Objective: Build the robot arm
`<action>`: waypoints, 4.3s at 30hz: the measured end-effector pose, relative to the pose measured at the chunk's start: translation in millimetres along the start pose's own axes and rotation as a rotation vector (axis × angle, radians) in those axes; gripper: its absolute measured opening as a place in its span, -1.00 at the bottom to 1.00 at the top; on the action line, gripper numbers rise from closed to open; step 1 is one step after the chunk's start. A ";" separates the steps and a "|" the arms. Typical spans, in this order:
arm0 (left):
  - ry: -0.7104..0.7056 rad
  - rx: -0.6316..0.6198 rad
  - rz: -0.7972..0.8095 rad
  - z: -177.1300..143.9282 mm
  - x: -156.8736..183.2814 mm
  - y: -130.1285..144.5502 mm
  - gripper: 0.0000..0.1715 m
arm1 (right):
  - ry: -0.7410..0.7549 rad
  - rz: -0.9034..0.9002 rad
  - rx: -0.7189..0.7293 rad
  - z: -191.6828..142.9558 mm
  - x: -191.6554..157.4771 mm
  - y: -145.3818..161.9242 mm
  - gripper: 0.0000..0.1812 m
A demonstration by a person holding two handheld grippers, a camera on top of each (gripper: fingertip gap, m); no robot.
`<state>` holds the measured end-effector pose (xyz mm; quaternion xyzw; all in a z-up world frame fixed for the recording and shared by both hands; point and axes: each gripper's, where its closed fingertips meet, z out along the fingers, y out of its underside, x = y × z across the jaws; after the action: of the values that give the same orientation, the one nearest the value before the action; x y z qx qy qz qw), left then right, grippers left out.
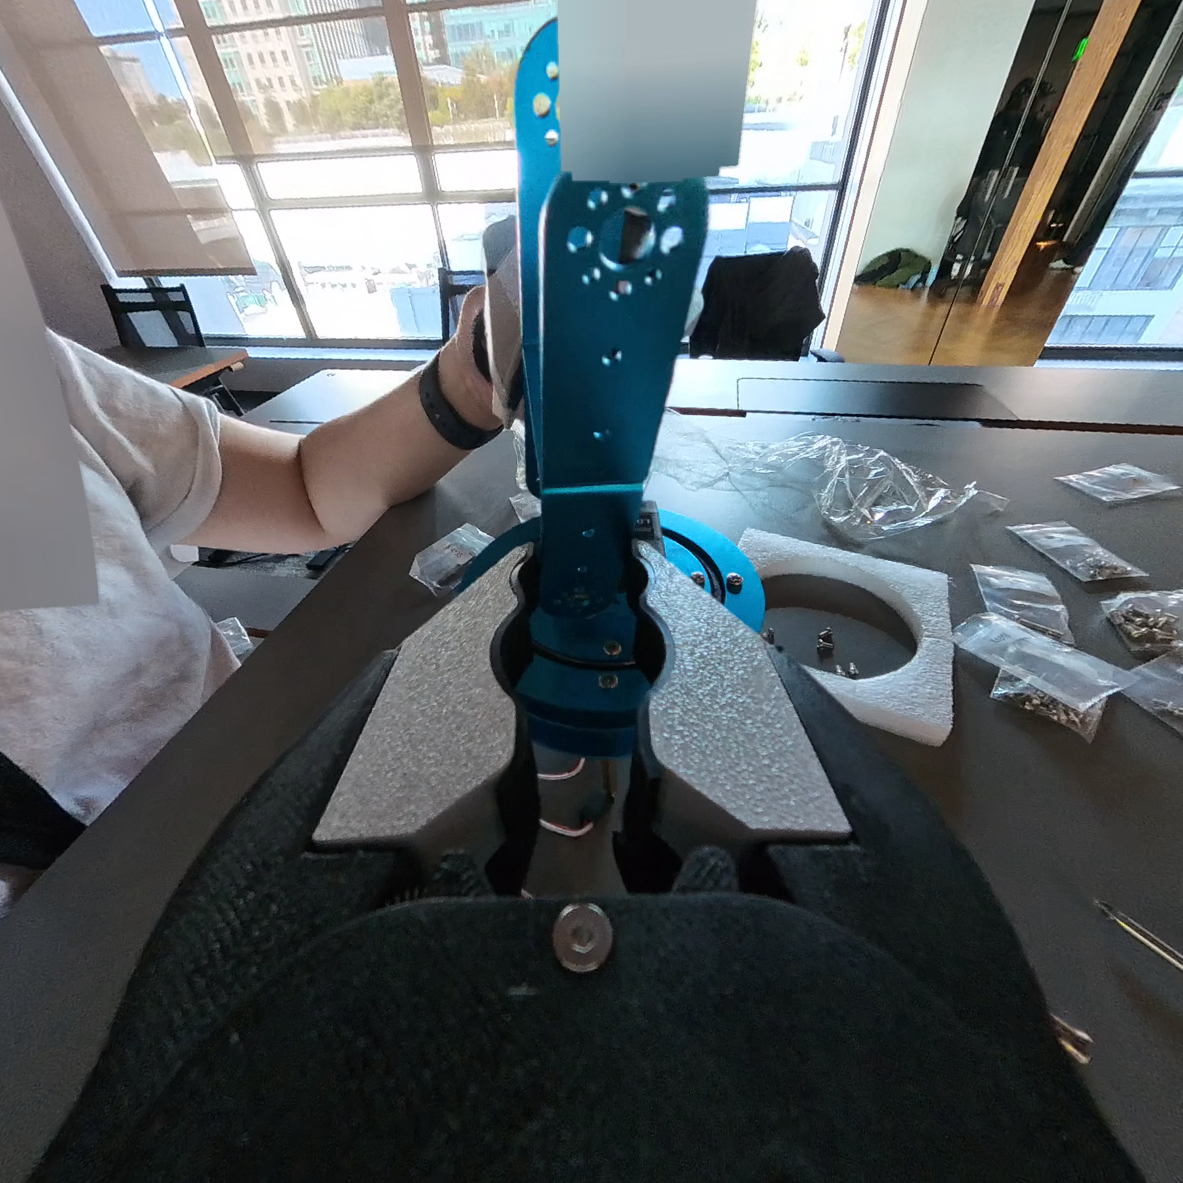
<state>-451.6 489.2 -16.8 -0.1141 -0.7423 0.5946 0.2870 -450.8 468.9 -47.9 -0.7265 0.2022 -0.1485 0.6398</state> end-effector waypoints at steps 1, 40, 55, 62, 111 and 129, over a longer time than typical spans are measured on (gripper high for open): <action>-0.002 0.005 0.004 -0.6 0.1 -0.1 -0.71 | -0.005 0.012 0.002 0.3 -0.3 -0.5 -0.71; -0.795 0.089 0.022 -10.3 -13.2 47.9 -0.68 | 0.040 -0.027 -0.085 1.1 -2.1 1.3 -0.72; -0.872 0.166 0.044 -11.3 -11.4 40.9 -0.75 | 0.070 -0.044 -0.105 2.4 -1.8 -1.0 -0.72; -0.823 0.234 -0.013 -12.2 -11.5 40.2 -0.77 | 0.071 -0.053 -0.093 3.6 -2.9 -7.7 -0.72; -0.556 0.077 0.109 -28.6 -11.9 22.8 -0.48 | 0.161 -0.052 -0.248 11.3 -2.1 -4.7 -0.72; -0.203 -0.107 0.245 -16.2 -13.2 20.4 -0.72 | 0.130 0.048 -0.327 15.3 -4.6 -10.2 -0.72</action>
<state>-435.3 501.2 -37.9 -0.1584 -0.7785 0.5934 0.1295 -446.5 485.4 -39.7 -0.8046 0.2818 -0.1450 0.5022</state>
